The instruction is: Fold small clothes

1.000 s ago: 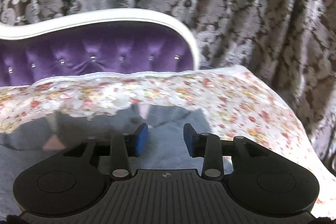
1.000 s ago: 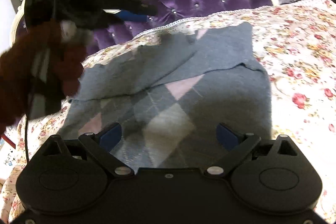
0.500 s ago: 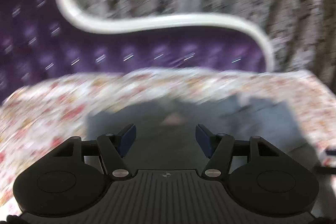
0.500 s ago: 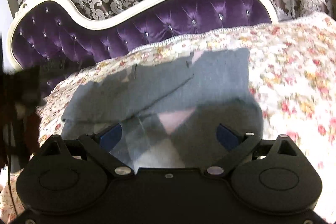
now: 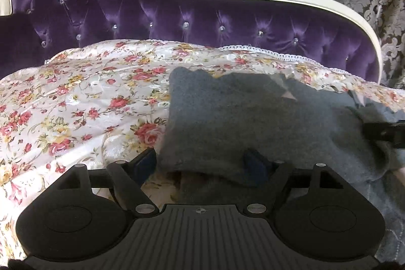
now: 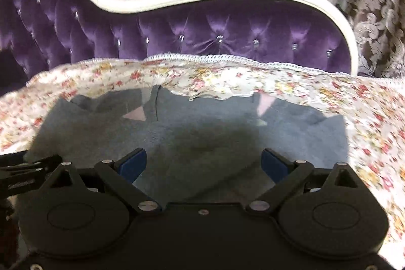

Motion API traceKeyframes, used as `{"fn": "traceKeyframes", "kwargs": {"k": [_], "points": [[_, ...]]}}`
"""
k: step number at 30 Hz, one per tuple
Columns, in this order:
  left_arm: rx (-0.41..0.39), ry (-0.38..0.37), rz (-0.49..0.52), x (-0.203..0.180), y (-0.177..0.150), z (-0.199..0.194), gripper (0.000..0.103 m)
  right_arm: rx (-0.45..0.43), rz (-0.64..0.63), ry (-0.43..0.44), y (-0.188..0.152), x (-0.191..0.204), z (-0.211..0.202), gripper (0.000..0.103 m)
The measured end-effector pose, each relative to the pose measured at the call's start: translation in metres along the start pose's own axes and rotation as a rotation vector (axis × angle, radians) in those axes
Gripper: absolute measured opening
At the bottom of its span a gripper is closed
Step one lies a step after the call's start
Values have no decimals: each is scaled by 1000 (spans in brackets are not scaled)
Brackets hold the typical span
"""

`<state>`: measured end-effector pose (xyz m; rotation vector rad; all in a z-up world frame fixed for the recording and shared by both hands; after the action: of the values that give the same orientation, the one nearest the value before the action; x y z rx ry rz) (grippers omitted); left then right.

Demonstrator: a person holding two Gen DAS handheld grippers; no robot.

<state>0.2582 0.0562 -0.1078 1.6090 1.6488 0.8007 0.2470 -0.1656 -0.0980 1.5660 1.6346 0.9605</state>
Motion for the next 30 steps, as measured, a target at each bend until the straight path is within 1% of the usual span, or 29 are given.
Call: {"fn": "traceKeyframes", "kwargs": {"k": [2, 4, 6, 7, 9, 12, 14, 16, 20, 21, 22, 23, 24, 25, 26, 27, 30], "points": [[0, -4, -6, 1, -1, 1, 78, 26, -30, -28, -1, 9, 13, 98], [1, -7, -9, 2, -1, 2, 78, 58, -86, -69, -6, 14, 23, 96], [0, -9, -12, 2, -2, 3, 78, 74, -135, -128, -11, 9, 26, 95], [-1, -9, -13, 2, -2, 3, 78, 72, -134, -153, -12, 2, 23, 95], [-3, -11, -15, 2, -2, 4, 78, 85, -76, -200, -13, -24, 14, 95], [-3, -10, -15, 2, -2, 3, 78, 95, 39, -220, -19, -65, -6, 95], [-4, -9, -15, 2, -2, 3, 78, 90, 69, -258, -22, -82, -18, 96], [-3, -11, -17, 3, -2, 3, 78, 76, 89, -270, -24, -94, -30, 95], [-3, -13, -18, 3, -2, 3, 78, 30, 169, -195, -23, -106, -41, 94], [-3, -13, -18, 3, -2, 3, 78, 20, 186, -176, -22, -109, -41, 92], [-4, -13, -18, 3, -2, 3, 78, 7, 209, -148, -22, -114, -43, 86], [-4, -14, -18, 3, -2, 3, 78, -1, 233, -124, -18, -116, -39, 84], [-4, -14, -18, 3, -2, 3, 78, 1, 257, -100, -18, -121, -39, 78], [-4, -14, -18, 3, -2, 3, 78, 10, 275, -73, -17, -124, -36, 70], [-4, -14, -19, 3, -2, 3, 78, 19, 291, -41, -17, -127, -34, 66], [-5, -14, -19, 3, -2, 3, 78, 24, 299, -19, -17, -128, -32, 64], [-5, -14, -19, 3, -3, 3, 78, 26, 272, 12, -18, -126, -28, 63]]}}
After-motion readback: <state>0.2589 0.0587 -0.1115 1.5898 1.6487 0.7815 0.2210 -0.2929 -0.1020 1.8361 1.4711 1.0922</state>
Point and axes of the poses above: each gripper's, at about its wrist camera, not at the fingertips, and z roughly the way its jaws point, x to its left, y to its top, the point moved 1 cm from there along z, roughly the way its jaws point, and after that the axes turned 1 degree about -x, right-handed, at the moved point
